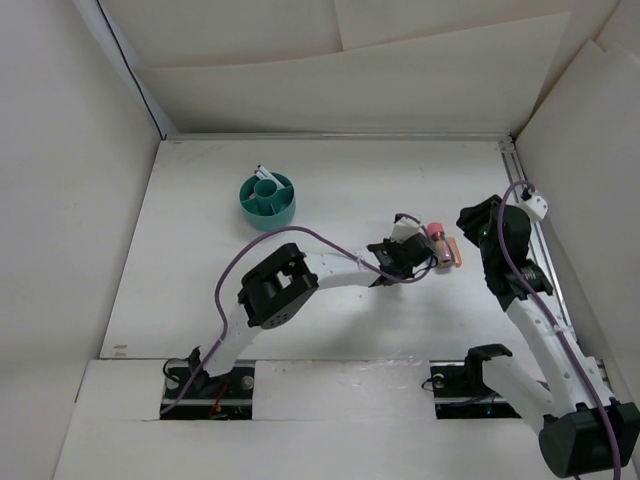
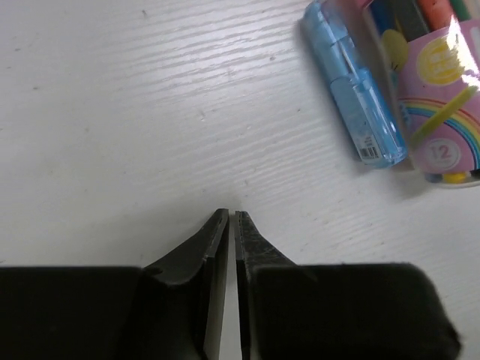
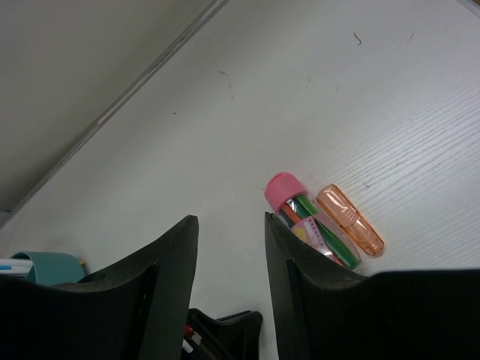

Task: Sort the stationery into containers
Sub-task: Move the pen to the center of the board.

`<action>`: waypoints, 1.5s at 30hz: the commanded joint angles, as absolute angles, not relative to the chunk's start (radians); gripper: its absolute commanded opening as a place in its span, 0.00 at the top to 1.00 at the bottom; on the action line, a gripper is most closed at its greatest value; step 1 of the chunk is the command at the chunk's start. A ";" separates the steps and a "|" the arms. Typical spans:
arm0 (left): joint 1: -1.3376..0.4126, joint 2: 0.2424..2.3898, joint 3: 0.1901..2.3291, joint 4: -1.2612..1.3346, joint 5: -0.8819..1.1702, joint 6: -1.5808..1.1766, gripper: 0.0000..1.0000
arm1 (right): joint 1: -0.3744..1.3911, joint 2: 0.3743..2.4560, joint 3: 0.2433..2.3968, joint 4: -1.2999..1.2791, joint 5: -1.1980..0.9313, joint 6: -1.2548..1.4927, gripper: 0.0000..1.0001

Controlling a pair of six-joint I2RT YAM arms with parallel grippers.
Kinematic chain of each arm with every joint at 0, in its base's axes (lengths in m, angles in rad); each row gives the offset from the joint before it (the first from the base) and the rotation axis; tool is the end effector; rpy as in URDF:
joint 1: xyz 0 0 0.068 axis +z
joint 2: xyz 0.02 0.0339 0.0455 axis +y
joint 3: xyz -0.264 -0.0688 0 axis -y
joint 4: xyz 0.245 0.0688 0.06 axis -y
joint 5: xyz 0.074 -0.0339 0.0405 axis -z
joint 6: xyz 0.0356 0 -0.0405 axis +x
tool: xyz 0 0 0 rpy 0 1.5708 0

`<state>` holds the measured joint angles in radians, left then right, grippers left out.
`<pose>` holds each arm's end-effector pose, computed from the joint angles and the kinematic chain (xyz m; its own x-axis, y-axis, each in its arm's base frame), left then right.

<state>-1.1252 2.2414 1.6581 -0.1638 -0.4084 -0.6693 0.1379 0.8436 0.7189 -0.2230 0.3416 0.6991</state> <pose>0.2282 -0.4450 0.1630 -0.6656 0.0723 -0.7428 0.3693 0.8968 -0.2435 0.1959 0.0152 0.3031 -0.1409 0.5926 -0.7931 0.3568 0.7776 0.5177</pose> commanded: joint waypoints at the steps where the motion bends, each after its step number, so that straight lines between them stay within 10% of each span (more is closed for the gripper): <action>1: -1.124 2.184 1.588 -0.236 -0.419 -0.673 0.91 | 0.133 0.828 0.715 -0.169 0.327 0.687 0.53; 7: -1.124 2.181 1.705 -0.224 -0.367 -0.673 0.69 | 0.133 0.828 0.715 -0.169 0.327 0.687 0.53; 16: -1.124 2.287 1.945 -0.244 -0.337 -0.664 0.63 | 0.133 0.819 0.715 -0.169 0.327 0.687 0.53; 29: -1.124 2.427 2.129 -0.334 -0.419 -0.641 0.82 | 0.133 0.819 0.706 -0.169 0.316 0.678 0.53; 45: -1.115 2.491 2.169 -0.325 -0.442 -0.641 0.76 | 0.133 0.776 0.738 -0.204 0.344 0.678 0.54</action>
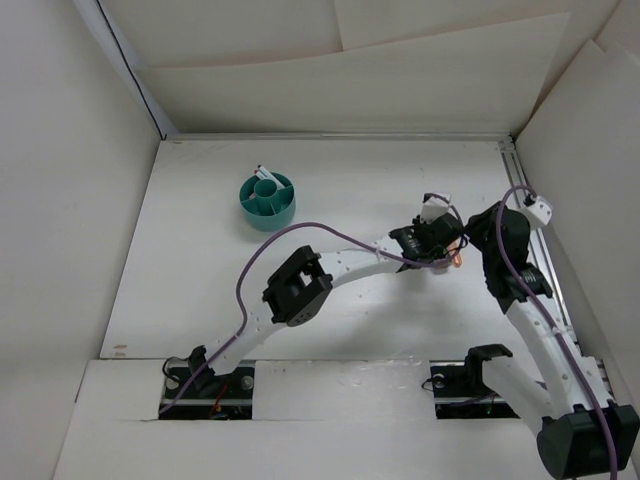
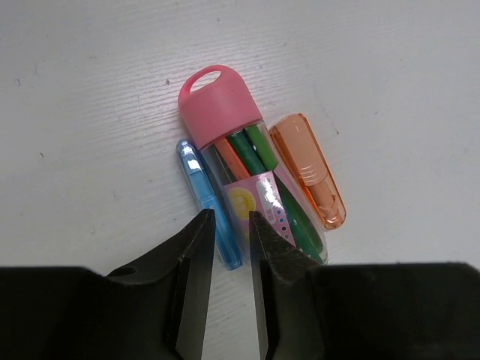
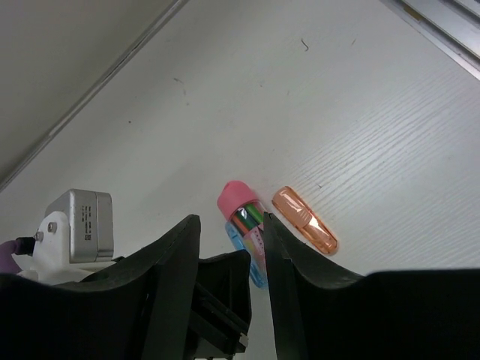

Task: Sort the stationery into containers
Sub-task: Move the pen to the center of the board.

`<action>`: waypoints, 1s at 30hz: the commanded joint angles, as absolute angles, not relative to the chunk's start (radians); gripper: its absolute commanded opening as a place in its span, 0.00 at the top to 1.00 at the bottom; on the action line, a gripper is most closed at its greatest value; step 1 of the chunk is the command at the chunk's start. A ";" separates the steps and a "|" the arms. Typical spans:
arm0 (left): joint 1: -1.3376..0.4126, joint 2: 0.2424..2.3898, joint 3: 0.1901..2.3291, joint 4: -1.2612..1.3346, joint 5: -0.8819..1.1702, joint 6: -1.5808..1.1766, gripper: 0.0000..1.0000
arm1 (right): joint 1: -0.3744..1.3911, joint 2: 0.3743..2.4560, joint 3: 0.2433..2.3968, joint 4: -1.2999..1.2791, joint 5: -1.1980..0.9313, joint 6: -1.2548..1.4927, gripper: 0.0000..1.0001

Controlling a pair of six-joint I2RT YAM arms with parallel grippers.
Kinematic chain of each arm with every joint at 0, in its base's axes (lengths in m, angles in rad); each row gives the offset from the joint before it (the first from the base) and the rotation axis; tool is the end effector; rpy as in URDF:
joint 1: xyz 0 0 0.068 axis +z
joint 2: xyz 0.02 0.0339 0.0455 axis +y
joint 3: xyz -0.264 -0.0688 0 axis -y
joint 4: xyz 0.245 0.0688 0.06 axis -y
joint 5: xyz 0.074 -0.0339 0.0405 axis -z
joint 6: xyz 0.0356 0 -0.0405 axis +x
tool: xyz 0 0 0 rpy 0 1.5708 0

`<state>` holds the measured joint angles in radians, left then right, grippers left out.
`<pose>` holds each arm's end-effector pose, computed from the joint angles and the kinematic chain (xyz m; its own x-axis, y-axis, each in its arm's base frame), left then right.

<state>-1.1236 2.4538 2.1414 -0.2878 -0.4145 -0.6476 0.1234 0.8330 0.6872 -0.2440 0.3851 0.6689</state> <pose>0.2566 -0.5019 0.2027 -0.6060 -0.0134 -0.7954 0.3962 0.8619 -0.3164 0.1927 0.0104 0.2920 -0.1528 0.5602 -0.8142 0.4149 0.7841 0.4616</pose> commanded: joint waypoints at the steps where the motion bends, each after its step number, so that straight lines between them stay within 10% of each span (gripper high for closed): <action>1: -1.115 2.491 2.181 -0.334 -0.442 -0.641 0.78 | 0.133 0.767 0.748 -0.227 0.359 0.678 0.54; 10: -1.106 2.444 2.071 -0.293 -0.452 -0.670 0.82 | 0.124 0.672 0.865 -0.330 0.397 0.667 0.84; 30: -1.106 2.379 1.945 -0.186 -0.411 -0.680 0.72 | 0.124 0.684 0.891 -0.334 0.333 0.629 0.67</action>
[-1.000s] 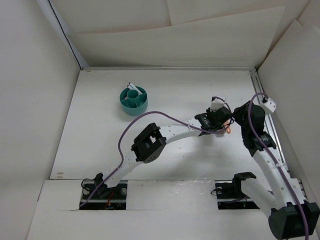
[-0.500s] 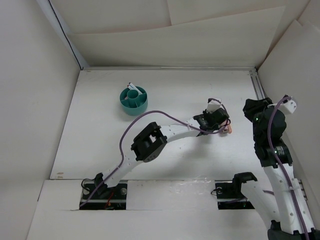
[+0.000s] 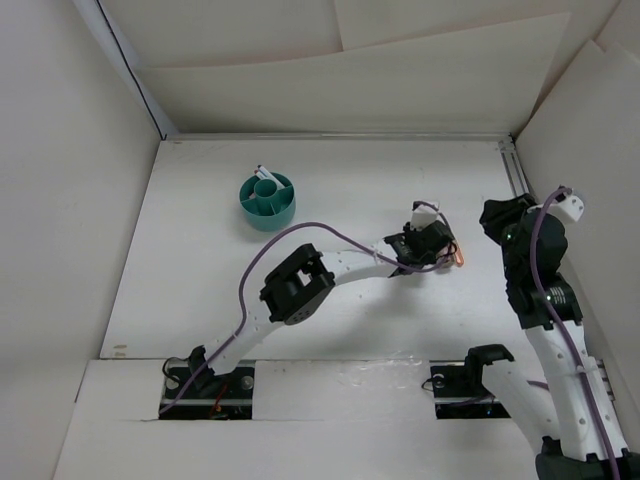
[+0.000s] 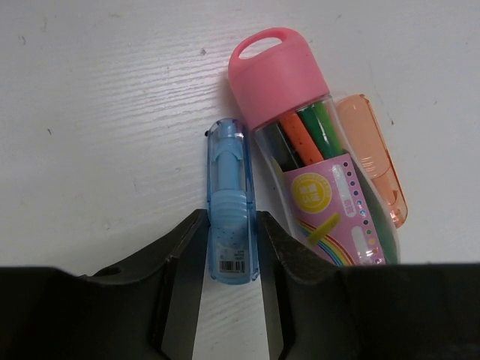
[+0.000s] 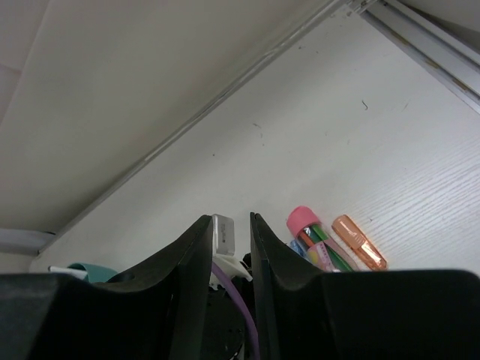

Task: Sort the stationery into containers
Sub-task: Move the pen to the center of the board.

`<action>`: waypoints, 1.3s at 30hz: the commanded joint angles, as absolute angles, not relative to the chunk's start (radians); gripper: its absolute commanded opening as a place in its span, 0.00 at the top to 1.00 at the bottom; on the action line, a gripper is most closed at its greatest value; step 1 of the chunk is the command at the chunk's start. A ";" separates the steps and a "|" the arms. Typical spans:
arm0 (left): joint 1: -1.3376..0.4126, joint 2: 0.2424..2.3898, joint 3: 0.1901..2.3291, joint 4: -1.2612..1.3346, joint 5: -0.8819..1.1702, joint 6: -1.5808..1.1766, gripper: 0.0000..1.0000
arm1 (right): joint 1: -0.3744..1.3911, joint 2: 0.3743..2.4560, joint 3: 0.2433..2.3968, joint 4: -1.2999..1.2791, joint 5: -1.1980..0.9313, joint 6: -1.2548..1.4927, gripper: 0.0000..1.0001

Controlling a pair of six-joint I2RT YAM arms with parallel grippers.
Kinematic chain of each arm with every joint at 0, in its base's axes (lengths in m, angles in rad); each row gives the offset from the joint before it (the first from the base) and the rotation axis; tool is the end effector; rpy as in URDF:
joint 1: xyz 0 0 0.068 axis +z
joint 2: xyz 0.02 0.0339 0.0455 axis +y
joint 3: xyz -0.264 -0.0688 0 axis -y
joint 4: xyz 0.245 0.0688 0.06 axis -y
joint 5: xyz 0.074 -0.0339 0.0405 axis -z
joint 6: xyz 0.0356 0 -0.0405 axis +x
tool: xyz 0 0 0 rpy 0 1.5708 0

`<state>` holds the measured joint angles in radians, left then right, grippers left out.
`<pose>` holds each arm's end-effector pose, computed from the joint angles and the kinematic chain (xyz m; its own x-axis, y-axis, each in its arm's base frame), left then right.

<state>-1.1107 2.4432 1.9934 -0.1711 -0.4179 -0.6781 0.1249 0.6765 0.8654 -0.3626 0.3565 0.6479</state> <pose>0.2596 -0.4914 0.1688 -0.6229 -0.0342 -0.7815 0.3615 0.8734 -0.3264 0.1496 0.0063 0.3652 -0.0014 0.5698 -0.8218 0.2824 0.7885 0.5463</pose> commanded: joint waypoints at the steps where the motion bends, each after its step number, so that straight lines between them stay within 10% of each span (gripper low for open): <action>1: -1.106 2.366 1.945 -0.186 -0.411 -0.680 0.70 | 0.124 0.693 0.882 -0.325 0.333 0.629 0.67; 17: -1.106 2.490 2.161 -0.282 -0.486 -0.597 0.56 | 0.124 0.684 0.873 -0.316 0.313 0.620 0.67; 39: -1.078 2.603 2.260 -0.282 -0.477 -0.532 0.67 | 0.124 0.666 0.854 -0.296 0.285 0.620 0.67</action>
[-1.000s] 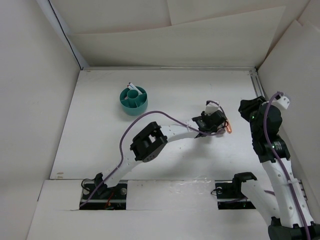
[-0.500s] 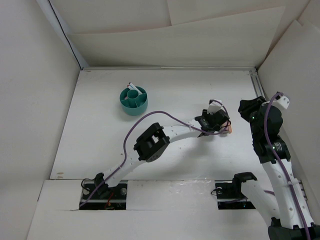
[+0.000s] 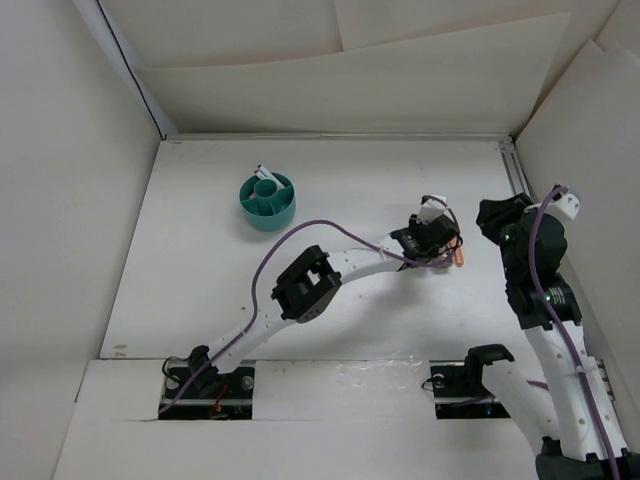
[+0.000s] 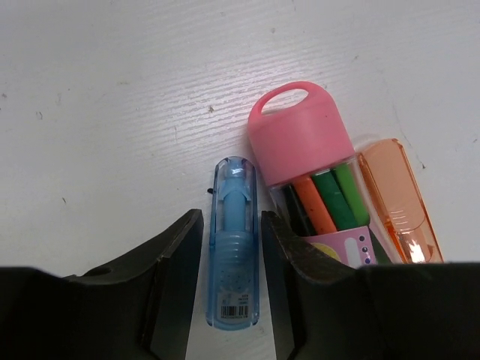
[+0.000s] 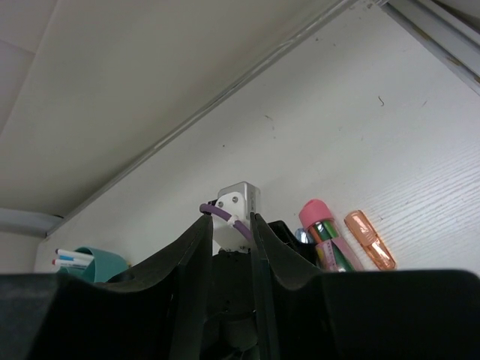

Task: Sort the stationery into containers
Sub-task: Move the pen to the center of the board, then pick up the pen from the center of the board.

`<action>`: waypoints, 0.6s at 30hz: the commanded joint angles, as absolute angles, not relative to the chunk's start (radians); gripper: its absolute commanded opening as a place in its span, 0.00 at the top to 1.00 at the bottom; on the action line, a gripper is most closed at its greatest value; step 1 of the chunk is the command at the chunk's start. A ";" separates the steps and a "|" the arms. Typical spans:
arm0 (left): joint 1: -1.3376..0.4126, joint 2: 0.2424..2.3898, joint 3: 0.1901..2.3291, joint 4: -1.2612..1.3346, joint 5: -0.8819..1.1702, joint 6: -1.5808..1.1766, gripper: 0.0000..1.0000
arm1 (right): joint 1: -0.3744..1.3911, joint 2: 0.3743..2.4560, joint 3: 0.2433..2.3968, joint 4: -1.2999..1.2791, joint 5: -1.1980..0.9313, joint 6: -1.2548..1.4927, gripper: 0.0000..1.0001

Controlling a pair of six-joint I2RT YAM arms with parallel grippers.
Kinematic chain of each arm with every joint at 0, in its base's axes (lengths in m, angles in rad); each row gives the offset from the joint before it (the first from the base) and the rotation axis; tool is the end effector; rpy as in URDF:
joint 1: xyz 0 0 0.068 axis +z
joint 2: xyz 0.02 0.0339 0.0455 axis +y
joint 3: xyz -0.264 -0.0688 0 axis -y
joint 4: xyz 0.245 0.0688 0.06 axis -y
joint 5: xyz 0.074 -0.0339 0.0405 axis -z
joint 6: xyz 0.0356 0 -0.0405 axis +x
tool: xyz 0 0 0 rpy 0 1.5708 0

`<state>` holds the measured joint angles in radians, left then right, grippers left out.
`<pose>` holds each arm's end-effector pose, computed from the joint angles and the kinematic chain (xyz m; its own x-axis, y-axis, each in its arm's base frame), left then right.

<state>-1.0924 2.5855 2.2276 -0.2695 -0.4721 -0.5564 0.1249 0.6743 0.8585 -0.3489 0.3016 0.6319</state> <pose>0.2815 -0.5077 0.1612 -0.5575 0.0534 -0.8284 0.3847 0.9009 -0.2009 0.1503 0.0082 0.3645 -0.0298 0.5647 -0.8248 0.2347 0.8060 0.5434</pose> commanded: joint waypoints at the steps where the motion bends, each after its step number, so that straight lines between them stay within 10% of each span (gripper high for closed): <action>1: -1.078 2.603 2.260 -0.273 -0.477 -0.532 0.65 | 0.124 0.666 0.854 -0.296 0.285 0.620 0.67; 7: -1.078 2.622 2.295 -0.250 -0.495 -0.491 0.59 | 0.124 0.666 0.845 -0.296 0.276 0.620 0.67; 18: -1.078 2.516 2.165 -0.232 -0.569 -0.520 0.99 | 0.124 0.647 0.856 -0.287 0.287 0.620 0.67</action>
<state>-1.0851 2.6144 2.2490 -0.2203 -0.5064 -0.5064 0.1249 0.6670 0.8459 -0.3332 0.2810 0.6319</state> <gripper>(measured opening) 0.225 0.327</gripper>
